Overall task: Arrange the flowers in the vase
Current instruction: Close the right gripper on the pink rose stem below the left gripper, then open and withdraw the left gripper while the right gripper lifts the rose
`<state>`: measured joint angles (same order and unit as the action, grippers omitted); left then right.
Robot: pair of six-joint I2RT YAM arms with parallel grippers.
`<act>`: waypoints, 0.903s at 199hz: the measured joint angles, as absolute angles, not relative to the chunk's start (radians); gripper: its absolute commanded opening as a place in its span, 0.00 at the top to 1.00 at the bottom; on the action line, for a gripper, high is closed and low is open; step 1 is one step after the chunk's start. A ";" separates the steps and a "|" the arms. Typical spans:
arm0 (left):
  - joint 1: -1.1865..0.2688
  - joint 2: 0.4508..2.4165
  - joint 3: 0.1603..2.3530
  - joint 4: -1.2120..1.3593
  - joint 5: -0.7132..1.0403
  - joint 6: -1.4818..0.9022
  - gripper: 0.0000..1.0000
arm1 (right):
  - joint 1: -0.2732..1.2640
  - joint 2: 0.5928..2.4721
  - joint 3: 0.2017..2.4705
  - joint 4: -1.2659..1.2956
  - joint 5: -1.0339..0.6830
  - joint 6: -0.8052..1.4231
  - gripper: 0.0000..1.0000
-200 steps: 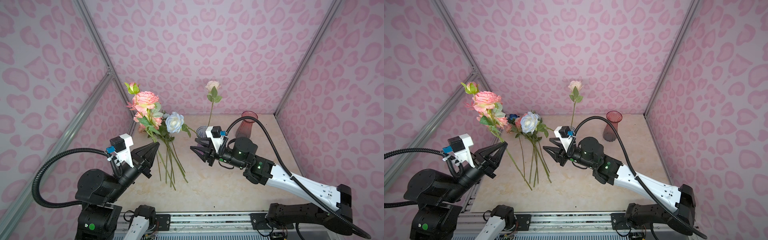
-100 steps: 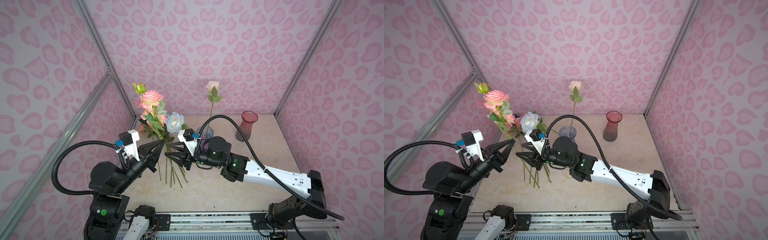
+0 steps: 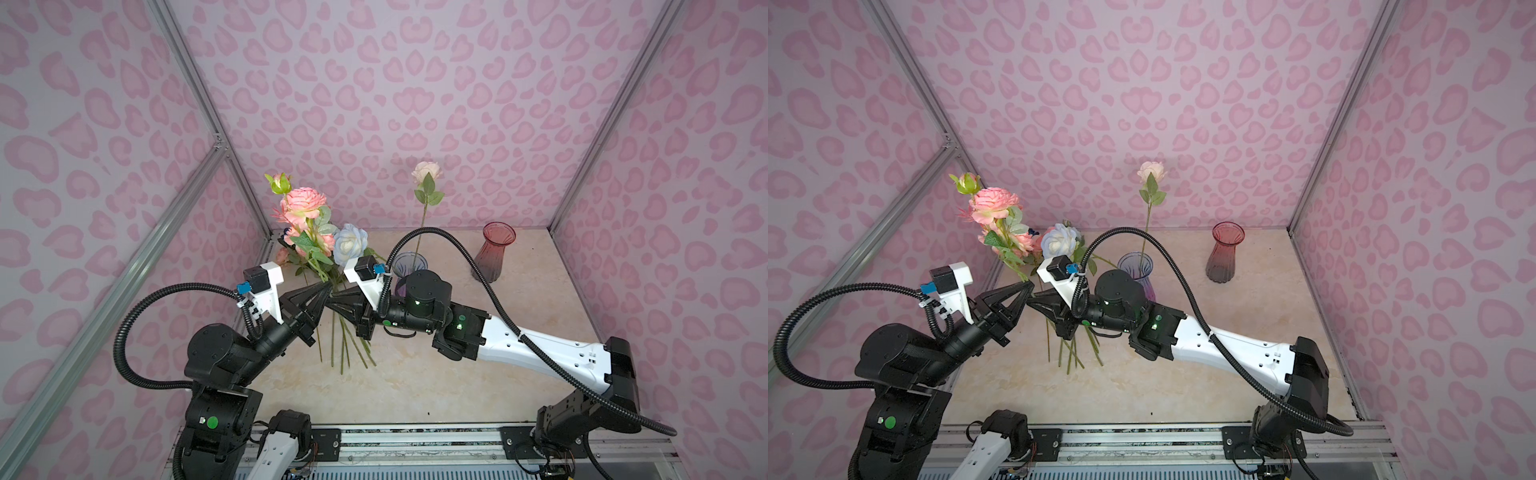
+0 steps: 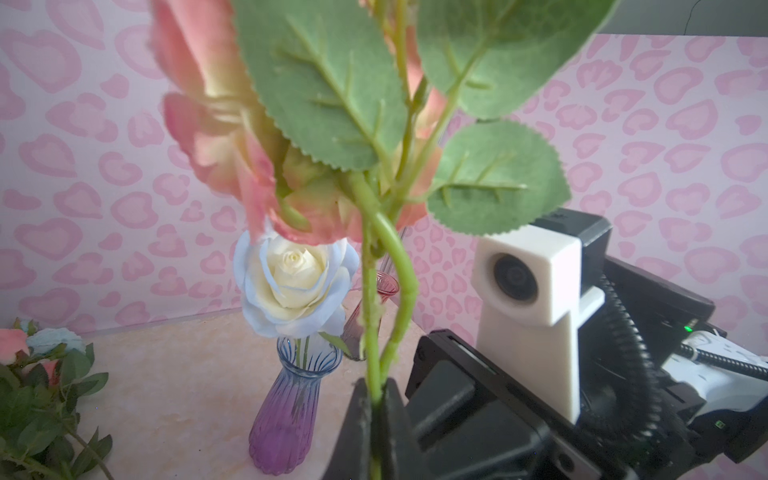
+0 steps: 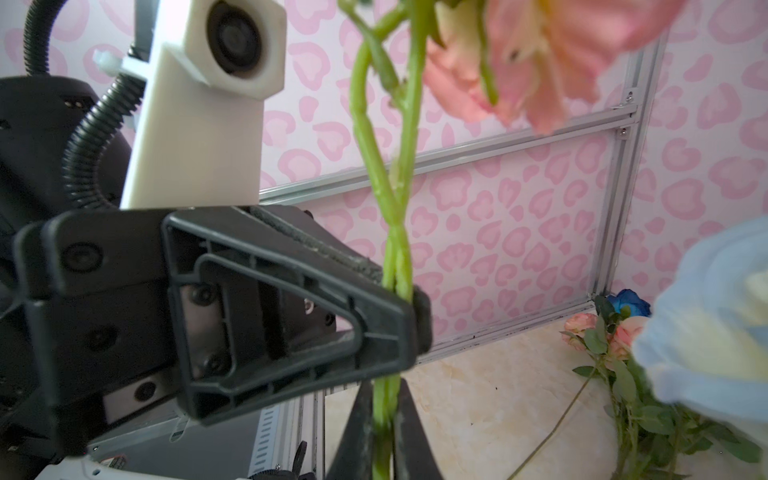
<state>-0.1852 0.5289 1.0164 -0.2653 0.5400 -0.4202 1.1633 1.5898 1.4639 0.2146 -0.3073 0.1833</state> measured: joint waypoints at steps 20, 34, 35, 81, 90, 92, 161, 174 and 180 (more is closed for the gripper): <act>-0.185 0.528 1.017 -0.266 0.538 -0.416 0.81 | 1.163 1.590 1.464 0.216 -0.307 0.184 1.00; -0.186 0.526 1.019 -0.267 0.546 -0.416 0.69 | 1.163 1.590 1.460 0.218 -0.304 0.184 1.00; -0.186 0.525 1.019 -0.267 0.546 -0.416 0.68 | 1.163 1.590 1.460 0.218 -0.303 0.184 1.00; -0.187 0.503 1.036 -0.268 0.573 -0.395 0.49 | 1.163 1.575 1.440 0.219 -0.288 0.190 1.00; -0.187 0.497 1.043 -0.269 0.575 -0.390 0.49 | 1.163 1.570 1.435 0.223 -0.288 0.190 1.00; -0.187 0.496 1.045 -0.270 0.576 -0.390 0.49 | 1.163 1.569 1.434 0.223 -0.288 0.190 1.00; -0.187 0.442 1.106 -0.291 0.556 -0.364 0.52 | 1.199 1.471 1.376 0.218 -0.295 0.180 1.00; -0.187 0.433 1.110 -0.290 0.543 -0.365 0.52 | 1.205 1.443 1.361 0.213 -0.287 0.171 1.00; -0.187 0.430 1.111 -0.290 0.537 -0.365 0.52 | 1.207 1.430 1.356 0.210 -0.278 0.163 1.00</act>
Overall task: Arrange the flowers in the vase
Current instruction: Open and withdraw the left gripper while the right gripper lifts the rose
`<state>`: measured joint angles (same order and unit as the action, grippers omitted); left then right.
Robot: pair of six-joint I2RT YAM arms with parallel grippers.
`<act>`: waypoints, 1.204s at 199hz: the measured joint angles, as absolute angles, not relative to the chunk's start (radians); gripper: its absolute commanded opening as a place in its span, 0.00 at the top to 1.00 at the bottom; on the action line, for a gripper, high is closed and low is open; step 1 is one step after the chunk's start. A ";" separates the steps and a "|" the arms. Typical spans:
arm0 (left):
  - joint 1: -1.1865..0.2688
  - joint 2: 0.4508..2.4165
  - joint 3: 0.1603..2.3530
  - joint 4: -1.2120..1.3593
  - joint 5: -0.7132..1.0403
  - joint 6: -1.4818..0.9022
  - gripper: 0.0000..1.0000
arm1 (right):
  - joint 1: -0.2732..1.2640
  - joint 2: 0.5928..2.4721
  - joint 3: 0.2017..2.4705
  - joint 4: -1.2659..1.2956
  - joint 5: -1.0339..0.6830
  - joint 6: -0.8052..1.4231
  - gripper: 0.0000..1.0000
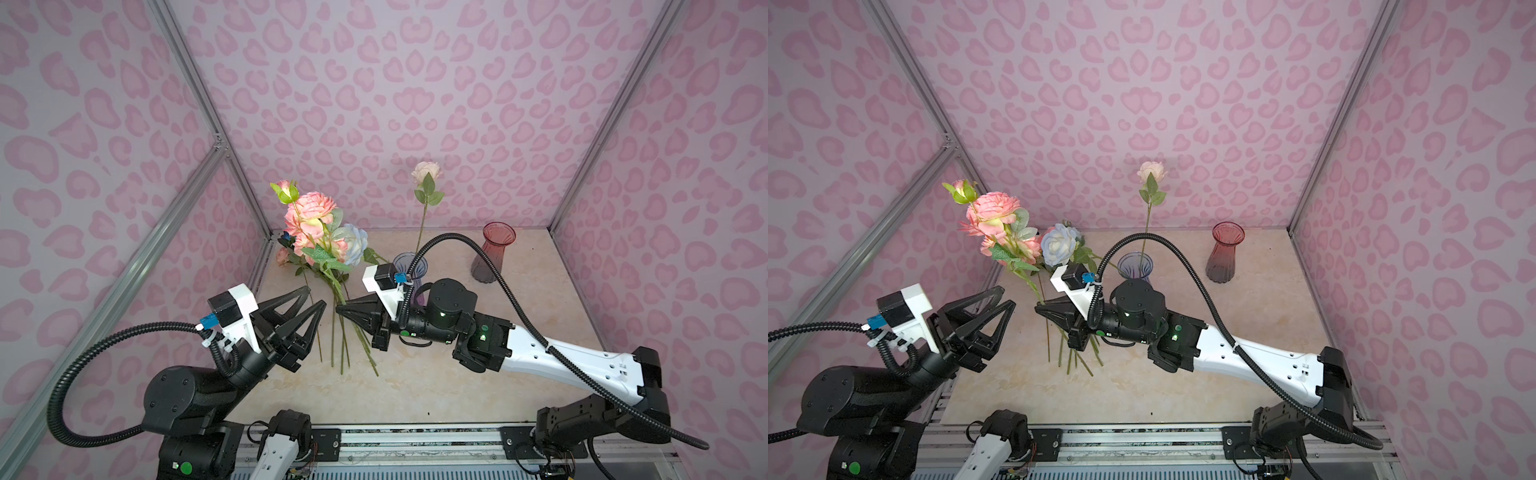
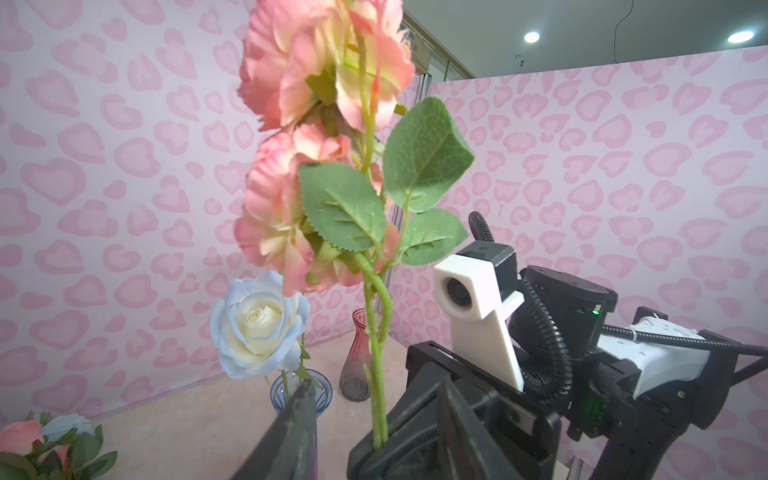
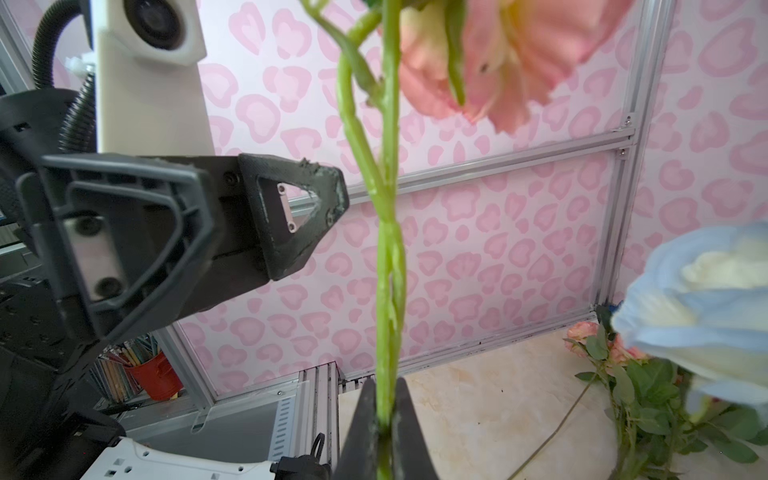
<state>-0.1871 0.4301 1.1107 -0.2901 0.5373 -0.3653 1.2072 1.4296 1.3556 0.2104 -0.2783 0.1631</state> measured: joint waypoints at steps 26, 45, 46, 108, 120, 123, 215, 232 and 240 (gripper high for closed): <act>-0.187 0.426 1.097 -0.291 0.482 -0.366 0.57 | 1.209 1.375 1.344 0.182 -0.205 0.096 1.00; -0.187 0.427 1.071 -0.307 0.400 -0.374 0.58 | 1.205 1.336 1.330 0.159 -0.131 0.028 1.00; -0.187 0.427 1.069 -0.307 0.398 -0.374 0.58 | 1.204 1.334 1.330 0.159 -0.129 0.025 1.00; -0.187 0.439 1.039 -0.315 0.245 -0.391 0.57 | 1.116 1.196 1.323 0.068 -0.023 -0.086 1.00; -0.187 0.444 1.032 -0.317 0.235 -0.390 0.57 | 1.087 1.161 1.306 0.056 -0.023 -0.086 1.00; -0.187 0.445 1.031 -0.317 0.233 -0.390 0.57 | 1.079 1.153 1.301 0.055 -0.023 -0.086 1.00; -0.187 0.501 0.933 -0.308 0.201 -0.392 0.57 | 0.751 1.188 1.152 0.282 -0.047 -0.016 1.00; -0.187 0.500 0.911 -0.304 0.190 -0.395 0.57 | 0.706 1.250 1.177 0.364 -0.065 0.008 1.00; -0.187 0.497 0.902 -0.305 0.184 -0.395 0.57 | 0.690 1.276 1.193 0.393 -0.072 0.018 1.00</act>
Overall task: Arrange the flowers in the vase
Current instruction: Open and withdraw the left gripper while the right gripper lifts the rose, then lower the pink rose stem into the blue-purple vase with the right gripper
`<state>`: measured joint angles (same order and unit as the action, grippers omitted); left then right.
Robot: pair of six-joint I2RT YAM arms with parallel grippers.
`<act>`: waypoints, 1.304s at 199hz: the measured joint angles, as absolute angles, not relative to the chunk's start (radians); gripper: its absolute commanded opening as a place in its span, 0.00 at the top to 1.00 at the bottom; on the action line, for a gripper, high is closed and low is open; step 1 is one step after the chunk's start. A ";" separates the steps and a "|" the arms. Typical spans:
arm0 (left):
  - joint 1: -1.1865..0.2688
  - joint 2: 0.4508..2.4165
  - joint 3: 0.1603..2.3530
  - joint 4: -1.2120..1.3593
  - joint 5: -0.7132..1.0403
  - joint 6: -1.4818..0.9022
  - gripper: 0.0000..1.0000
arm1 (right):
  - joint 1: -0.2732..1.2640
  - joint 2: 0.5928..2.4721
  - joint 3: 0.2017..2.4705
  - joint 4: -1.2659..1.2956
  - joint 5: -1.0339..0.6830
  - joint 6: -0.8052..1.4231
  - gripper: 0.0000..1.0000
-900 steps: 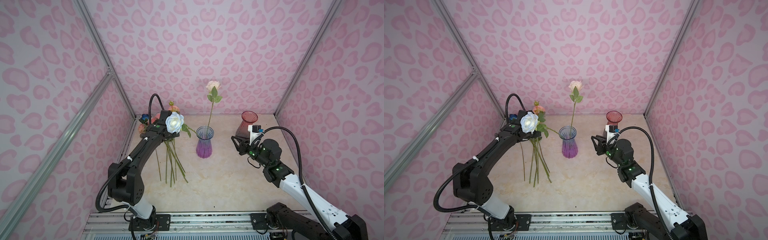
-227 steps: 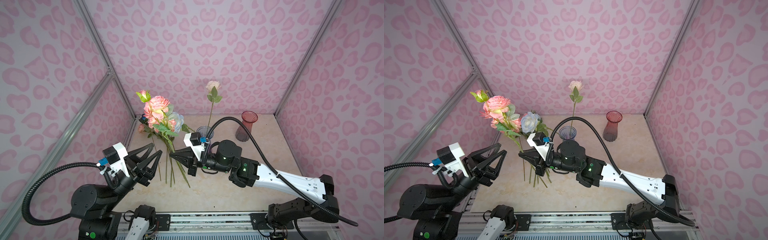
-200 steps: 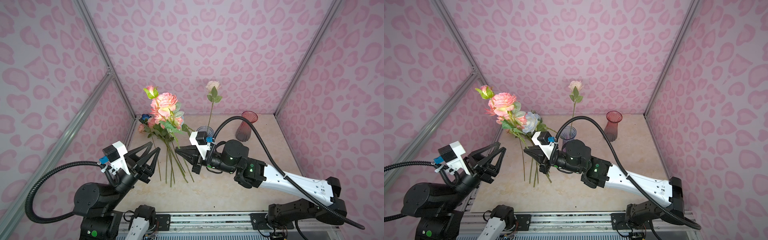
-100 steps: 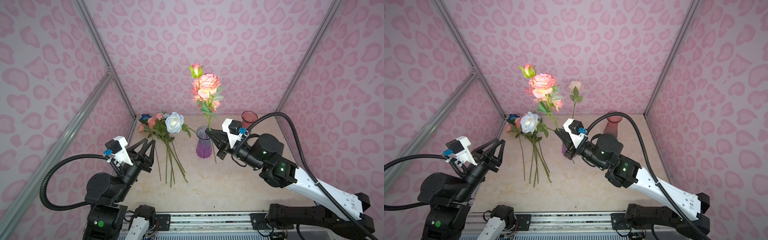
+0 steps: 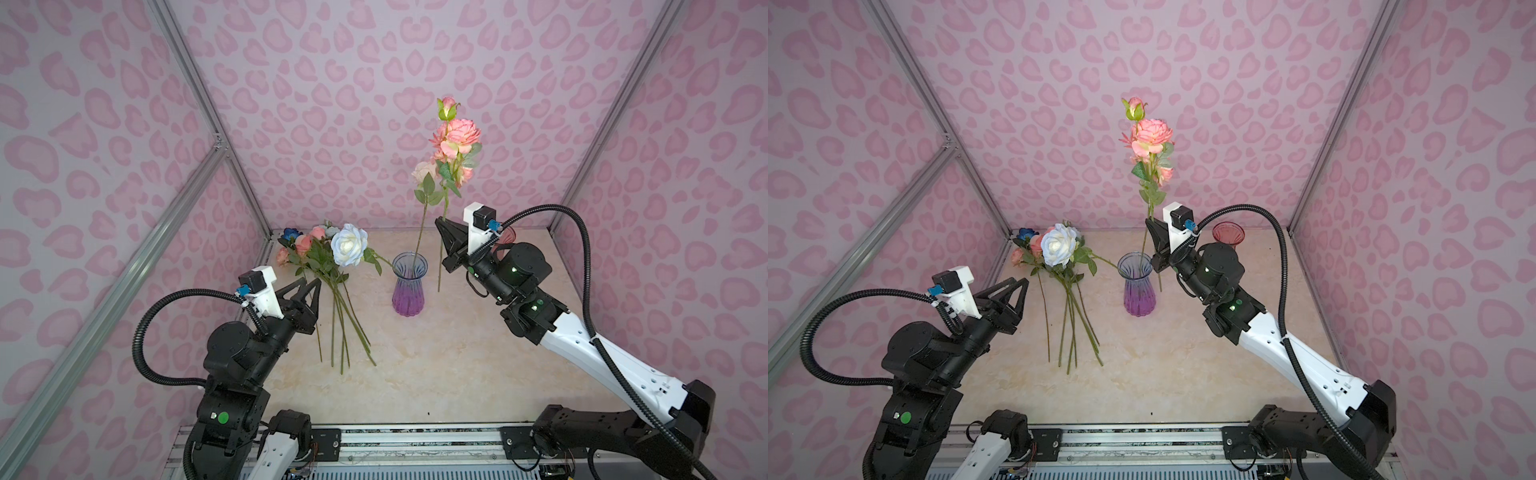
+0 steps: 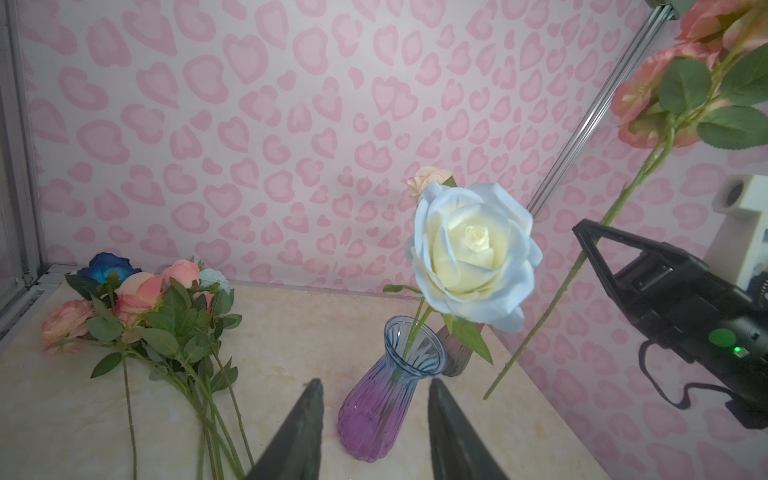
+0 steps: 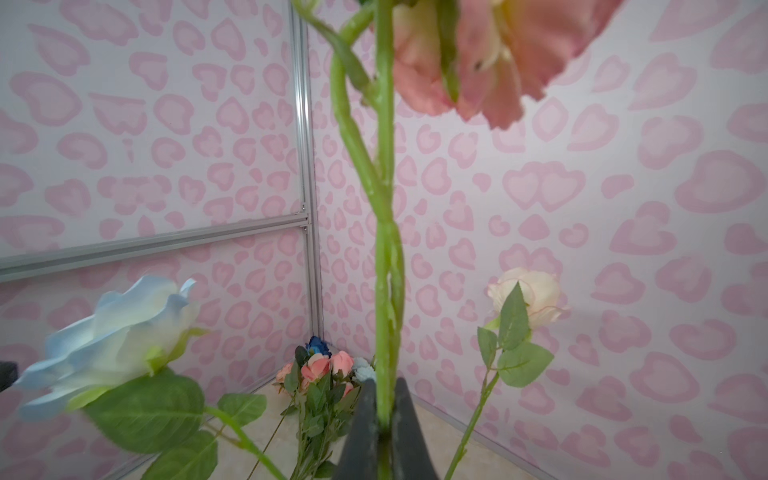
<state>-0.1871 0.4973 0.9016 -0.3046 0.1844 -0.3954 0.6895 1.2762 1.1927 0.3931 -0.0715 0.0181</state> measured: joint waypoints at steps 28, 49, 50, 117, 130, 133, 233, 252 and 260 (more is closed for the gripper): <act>-0.187 0.492 0.870 -0.297 0.176 -0.399 0.57 | 0.653 1.373 1.255 0.482 -0.095 0.062 1.00; -0.187 0.503 0.860 -0.297 0.175 -0.399 0.57 | 0.648 1.431 1.307 0.504 -0.115 0.086 1.00; -0.187 0.504 0.860 -0.297 0.175 -0.399 0.58 | 0.648 1.433 1.308 0.504 -0.117 0.088 1.00; -0.187 0.555 0.860 -0.282 0.176 -0.399 0.58 | 0.646 1.517 1.293 0.600 -0.141 0.141 1.00; -0.187 0.558 0.856 -0.275 0.177 -0.399 0.58 | 0.646 1.538 1.282 0.613 -0.150 0.144 1.00; -0.187 0.558 0.855 -0.274 0.178 -0.399 0.58 | 0.646 1.543 1.280 0.615 -0.150 0.145 1.00; -0.187 0.552 0.819 -0.259 0.180 -0.403 0.58 | 0.682 1.634 1.147 0.654 -0.146 0.128 1.00; -0.187 0.553 0.814 -0.256 0.184 -0.409 0.58 | 0.688 1.642 1.123 0.662 -0.135 0.127 1.00; -0.187 0.555 0.813 -0.256 0.184 -0.410 0.58 | 0.690 1.644 1.116 0.662 -0.128 0.128 1.00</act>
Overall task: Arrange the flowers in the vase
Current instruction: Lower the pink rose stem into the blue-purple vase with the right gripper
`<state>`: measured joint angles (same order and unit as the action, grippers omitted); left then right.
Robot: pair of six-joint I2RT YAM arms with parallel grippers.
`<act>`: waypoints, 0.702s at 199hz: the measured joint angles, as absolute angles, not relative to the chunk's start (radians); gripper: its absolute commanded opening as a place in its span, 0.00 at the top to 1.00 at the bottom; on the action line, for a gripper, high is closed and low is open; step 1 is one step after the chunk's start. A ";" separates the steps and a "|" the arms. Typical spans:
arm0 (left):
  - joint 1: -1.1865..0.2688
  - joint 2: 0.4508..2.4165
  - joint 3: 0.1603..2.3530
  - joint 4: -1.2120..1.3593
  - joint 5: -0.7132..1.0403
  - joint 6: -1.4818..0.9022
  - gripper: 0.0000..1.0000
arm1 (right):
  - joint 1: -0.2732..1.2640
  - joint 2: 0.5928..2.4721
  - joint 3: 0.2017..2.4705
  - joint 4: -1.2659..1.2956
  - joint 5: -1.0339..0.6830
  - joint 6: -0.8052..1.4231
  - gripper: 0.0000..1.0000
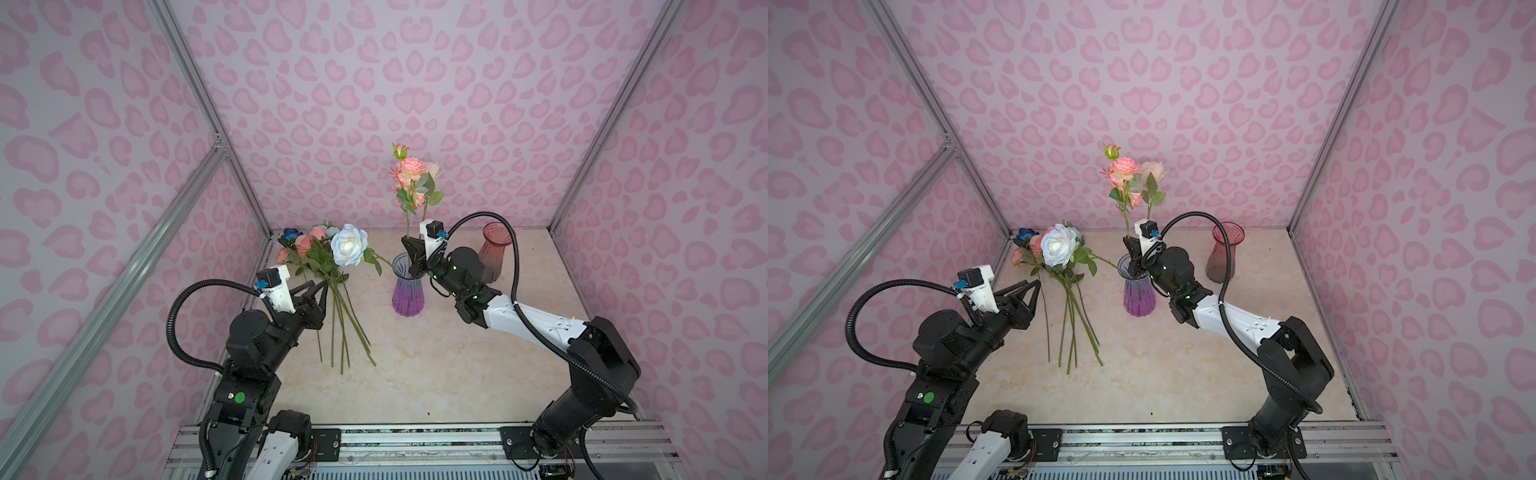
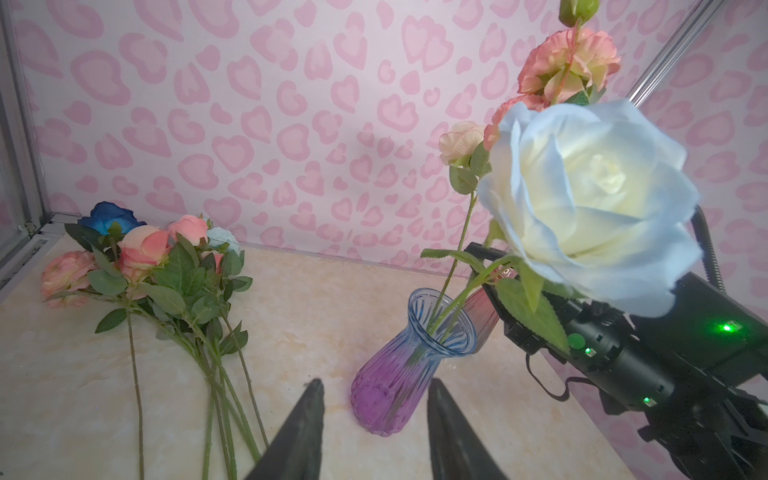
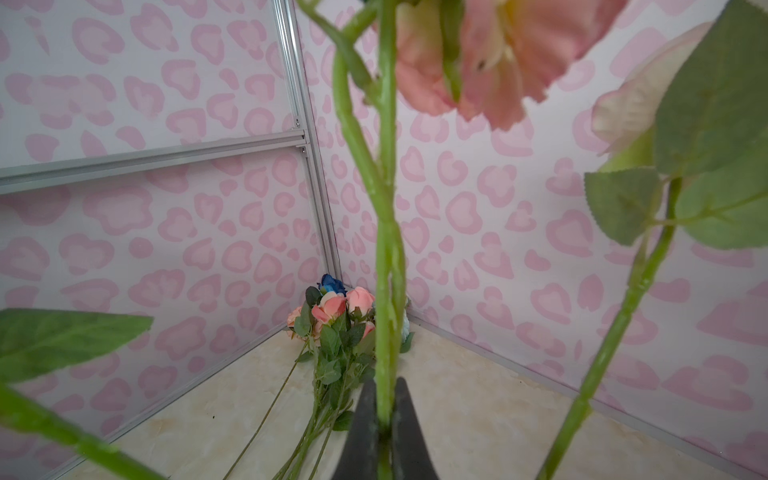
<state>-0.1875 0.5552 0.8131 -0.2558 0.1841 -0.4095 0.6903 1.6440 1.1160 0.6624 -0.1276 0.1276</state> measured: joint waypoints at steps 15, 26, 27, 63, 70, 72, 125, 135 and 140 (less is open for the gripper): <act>-0.187 0.557 0.812 -0.256 0.184 -0.410 0.58 | 0.693 1.645 1.099 0.668 -0.123 0.128 1.00; -0.187 0.557 0.812 -0.256 0.185 -0.410 0.58 | 0.694 1.645 1.080 0.679 -0.105 0.131 1.00; -0.187 0.557 0.812 -0.256 0.185 -0.410 0.58 | 0.694 1.645 1.078 0.679 -0.105 0.132 1.00; -0.187 0.559 0.812 -0.256 0.187 -0.410 0.58 | 0.706 1.652 1.042 0.688 -0.096 0.138 0.97; -0.187 0.560 0.812 -0.256 0.187 -0.411 0.58 | 0.709 1.653 1.037 0.688 -0.095 0.138 0.95; -0.187 0.560 0.812 -0.256 0.187 -0.413 0.58 | 0.710 1.653 1.036 0.688 -0.094 0.138 0.95; -0.187 0.564 0.809 -0.252 0.193 -0.417 0.58 | 0.725 1.665 1.010 0.688 -0.073 0.136 0.83; -0.187 0.567 0.809 -0.252 0.194 -0.418 0.58 | 0.725 1.665 1.010 0.688 -0.072 0.135 0.83; -0.187 0.569 0.809 -0.252 0.194 -0.418 0.58 | 0.725 1.665 1.010 0.690 -0.072 0.135 0.83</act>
